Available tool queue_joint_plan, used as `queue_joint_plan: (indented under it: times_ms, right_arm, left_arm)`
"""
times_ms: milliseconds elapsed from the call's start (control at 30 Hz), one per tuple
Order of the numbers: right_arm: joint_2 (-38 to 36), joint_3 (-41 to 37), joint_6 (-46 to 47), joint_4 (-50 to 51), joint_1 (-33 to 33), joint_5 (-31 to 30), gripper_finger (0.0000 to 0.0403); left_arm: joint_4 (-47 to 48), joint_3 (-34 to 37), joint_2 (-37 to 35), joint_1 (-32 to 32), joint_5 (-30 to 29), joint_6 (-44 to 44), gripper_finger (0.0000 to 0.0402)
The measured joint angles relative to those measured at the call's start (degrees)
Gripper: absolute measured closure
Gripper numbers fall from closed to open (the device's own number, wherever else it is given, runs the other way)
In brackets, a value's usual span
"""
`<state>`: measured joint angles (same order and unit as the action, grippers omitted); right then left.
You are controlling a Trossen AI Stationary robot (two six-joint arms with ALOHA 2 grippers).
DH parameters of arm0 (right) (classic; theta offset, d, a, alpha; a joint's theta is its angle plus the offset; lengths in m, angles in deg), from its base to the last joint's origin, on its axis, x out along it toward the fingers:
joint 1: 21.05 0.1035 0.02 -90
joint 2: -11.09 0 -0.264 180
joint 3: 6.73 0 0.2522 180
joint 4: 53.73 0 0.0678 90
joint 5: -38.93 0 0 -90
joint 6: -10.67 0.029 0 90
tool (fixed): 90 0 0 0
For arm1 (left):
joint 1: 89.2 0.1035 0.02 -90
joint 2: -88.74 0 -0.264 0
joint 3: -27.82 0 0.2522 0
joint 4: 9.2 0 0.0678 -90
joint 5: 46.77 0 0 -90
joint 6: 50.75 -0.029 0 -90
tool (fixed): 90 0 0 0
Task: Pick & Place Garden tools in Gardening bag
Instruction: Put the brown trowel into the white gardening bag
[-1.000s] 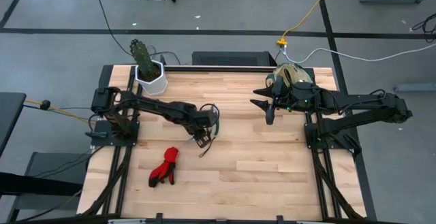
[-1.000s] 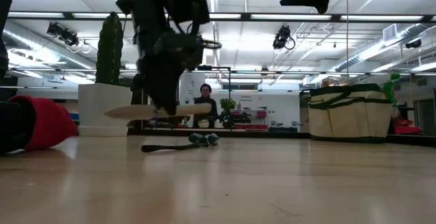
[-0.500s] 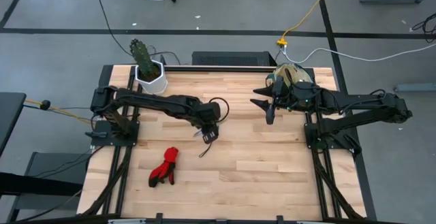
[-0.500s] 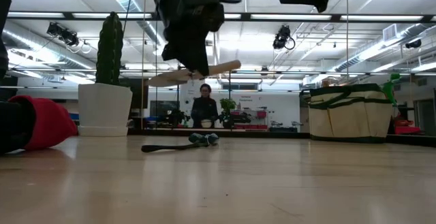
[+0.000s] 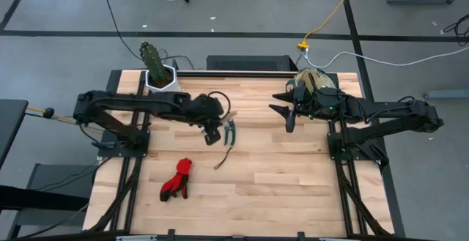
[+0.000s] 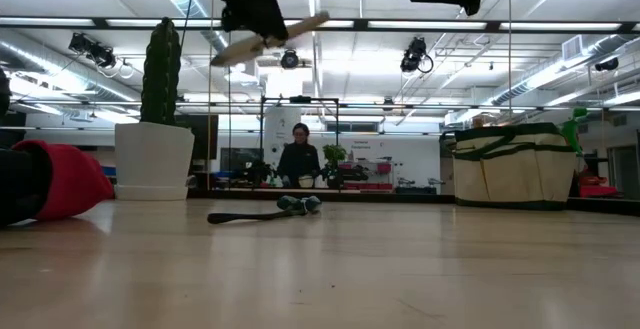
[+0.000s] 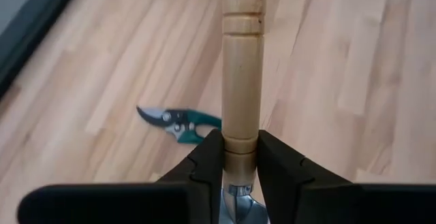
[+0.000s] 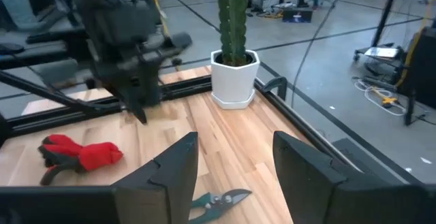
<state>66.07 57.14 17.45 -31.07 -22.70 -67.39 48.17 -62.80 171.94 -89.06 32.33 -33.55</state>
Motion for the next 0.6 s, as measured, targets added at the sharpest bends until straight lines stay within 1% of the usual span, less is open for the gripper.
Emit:
queue_joint_plan:
  times_ms: [233, 467, 600]
  right_arm:
    - [0.0, 0.0, 0.0, 0.0, 0.0, -0.3, 0.0211]
    - [0.0, 0.0, 0.3, 0.2, 0.0, -0.2, 0.0211]
    - [0.0, 0.0, 0.3, 0.3, 0.0, -0.2, 0.0211]
  left_arm:
    - [0.4, 0.0, -5.6, 0.0, -0.1, -3.9, 0.0322]
    - [3.2, 0.0, -10.2, 0.0, 0.0, -7.1, 0.0326]
    - [5.8, 0.0, -12.6, 0.0, 0.2, -7.2, 0.0321]
